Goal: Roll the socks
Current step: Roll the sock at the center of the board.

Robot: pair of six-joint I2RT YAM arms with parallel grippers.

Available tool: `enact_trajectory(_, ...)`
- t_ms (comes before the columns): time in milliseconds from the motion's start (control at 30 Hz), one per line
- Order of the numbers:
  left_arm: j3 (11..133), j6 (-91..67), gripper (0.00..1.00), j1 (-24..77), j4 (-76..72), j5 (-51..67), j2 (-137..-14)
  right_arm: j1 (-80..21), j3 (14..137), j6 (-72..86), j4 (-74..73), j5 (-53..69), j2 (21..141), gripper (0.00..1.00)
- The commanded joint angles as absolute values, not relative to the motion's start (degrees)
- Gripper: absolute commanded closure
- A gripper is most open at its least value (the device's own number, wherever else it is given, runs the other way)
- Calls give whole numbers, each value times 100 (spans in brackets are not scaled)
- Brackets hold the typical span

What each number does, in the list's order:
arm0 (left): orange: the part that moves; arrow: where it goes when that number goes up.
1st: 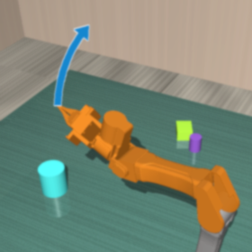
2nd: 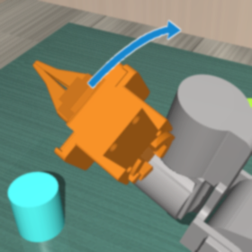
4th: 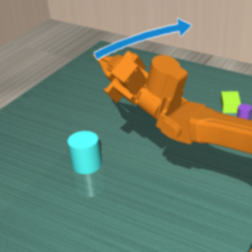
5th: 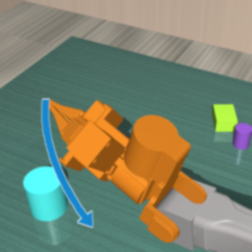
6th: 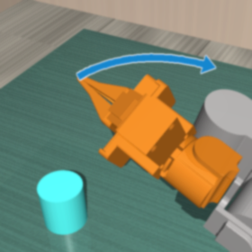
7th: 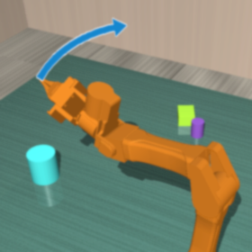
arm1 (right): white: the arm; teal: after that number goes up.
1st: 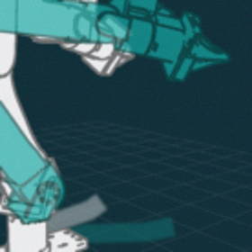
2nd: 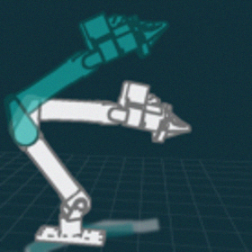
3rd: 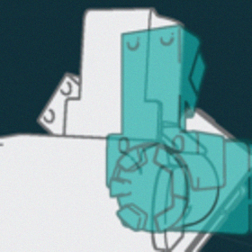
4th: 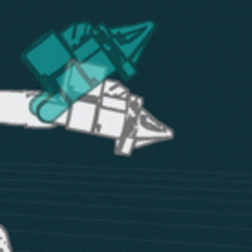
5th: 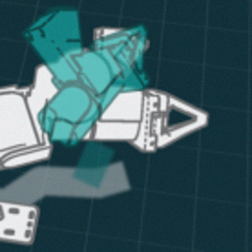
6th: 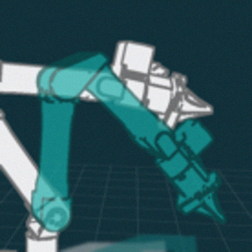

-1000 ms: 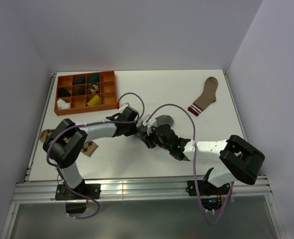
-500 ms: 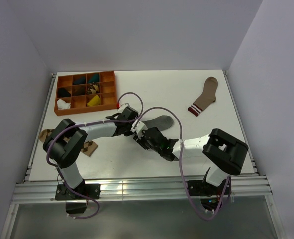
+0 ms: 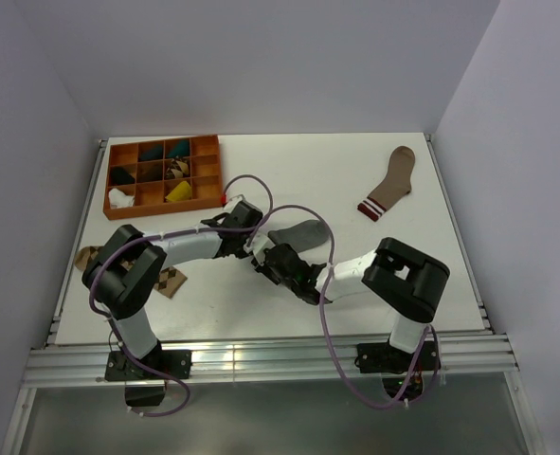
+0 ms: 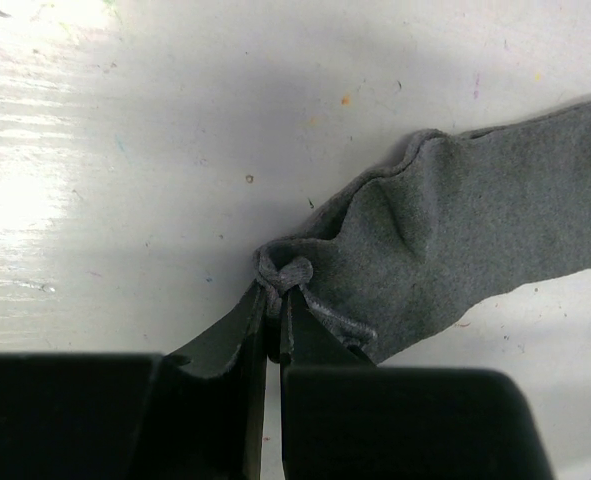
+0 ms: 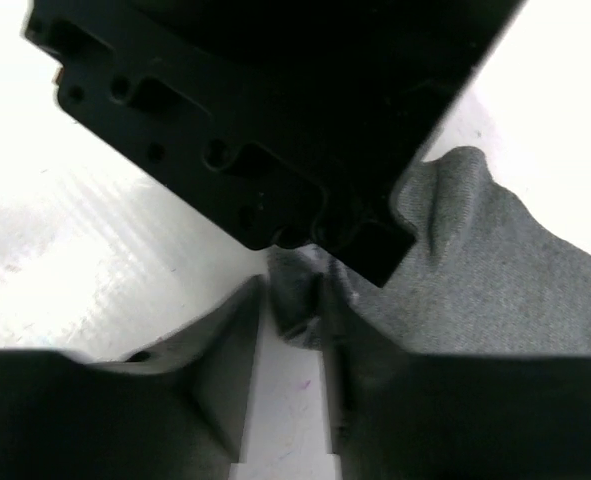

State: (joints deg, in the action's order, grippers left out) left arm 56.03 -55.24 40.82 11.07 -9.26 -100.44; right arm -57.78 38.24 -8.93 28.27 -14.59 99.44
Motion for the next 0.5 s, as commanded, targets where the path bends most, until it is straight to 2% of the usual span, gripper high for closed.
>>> enact_trajectory(0, 5792, -5520, 100, 4166, 1266, -800, -10186, -5827, 4078, -835, 2699, -1582, 10195, 68)
enact_trajectory(67, 5792, -5537, 100, 4166, 1292, -791, -10187, -5827, 4078, -765, 2619, -1600, 10213, 74)
enact_trajectory(100, 5792, -5572, 100, 4157, 1292, -791, -10178, -5827, 4069, -730, 2593, -1591, 10204, 83)
enact_trajectory(167, 5757, -5660, 99, 4166, 1292, -809, -10160, -5827, 4034, -634, 2523, -1565, 10134, 91)
enact_trajectory(200, 5748, -5695, 98, 4166, 1292, -817, -10125, -5827, 4017, -589, 2505, -1547, 10108, 100)
enact_trajectory(300, 5739, -5853, 94, 4166, 1344, -905, -10073, -5792, 3938, -370, 2426, -1442, 9976, 100)
enact_trajectory(467, 5582, -6291, 80, 4070, 1327, -1046, -9862, -5520, 3701, 314, 2320, -775, 9677, 100)
